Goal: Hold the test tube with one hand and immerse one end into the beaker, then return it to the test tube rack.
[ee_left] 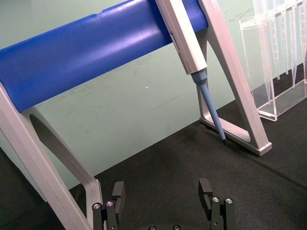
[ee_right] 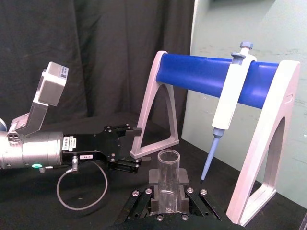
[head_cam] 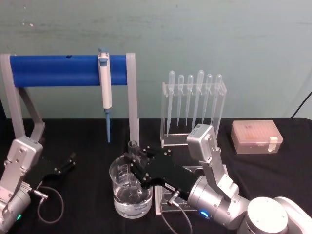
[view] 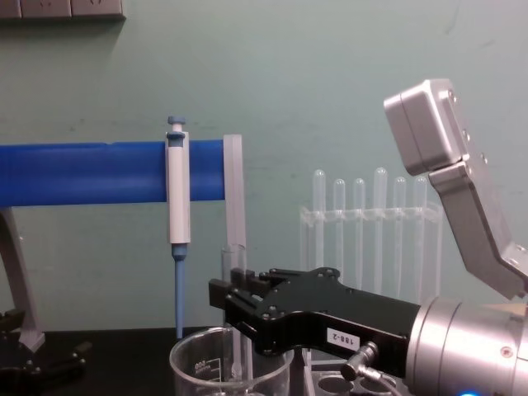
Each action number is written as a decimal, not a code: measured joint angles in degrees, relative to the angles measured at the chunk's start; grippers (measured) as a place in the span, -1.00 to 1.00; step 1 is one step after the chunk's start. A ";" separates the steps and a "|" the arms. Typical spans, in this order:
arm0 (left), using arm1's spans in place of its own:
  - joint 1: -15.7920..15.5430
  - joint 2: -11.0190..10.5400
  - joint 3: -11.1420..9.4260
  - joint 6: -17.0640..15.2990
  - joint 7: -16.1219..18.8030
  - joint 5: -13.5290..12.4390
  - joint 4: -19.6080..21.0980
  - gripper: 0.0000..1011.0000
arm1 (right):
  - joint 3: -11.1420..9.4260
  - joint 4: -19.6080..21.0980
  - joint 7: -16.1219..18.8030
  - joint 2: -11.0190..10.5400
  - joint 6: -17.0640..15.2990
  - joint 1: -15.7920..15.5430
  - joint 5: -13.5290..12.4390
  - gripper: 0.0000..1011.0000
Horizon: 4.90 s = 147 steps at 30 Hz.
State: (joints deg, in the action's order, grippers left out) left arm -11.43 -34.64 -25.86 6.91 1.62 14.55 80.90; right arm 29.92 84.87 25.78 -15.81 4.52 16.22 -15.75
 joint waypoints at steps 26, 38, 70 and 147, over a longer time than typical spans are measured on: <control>0.00 0.00 0.00 0.00 0.00 0.00 0.00 0.98 | -0.75 2.26 0.12 -0.16 -1.15 -1.50 -0.50 -0.56; 0.00 0.00 0.00 0.00 0.00 0.00 0.00 0.98 | -0.75 2.37 -0.20 -0.23 -1.14 -1.52 -0.19 -0.56; 0.00 0.00 0.00 0.00 0.00 0.00 0.00 0.98 | -0.75 2.32 -0.19 -0.23 -1.14 -1.48 -0.33 -0.56; 0.00 0.00 0.00 0.00 0.00 0.00 0.00 0.98 | -0.75 2.33 -0.19 -0.23 -1.14 -1.48 -0.33 -0.56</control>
State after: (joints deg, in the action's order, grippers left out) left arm -11.43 -34.65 -25.86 6.91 1.62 14.55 80.90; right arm 29.17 87.20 25.58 -16.04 3.38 14.73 -16.08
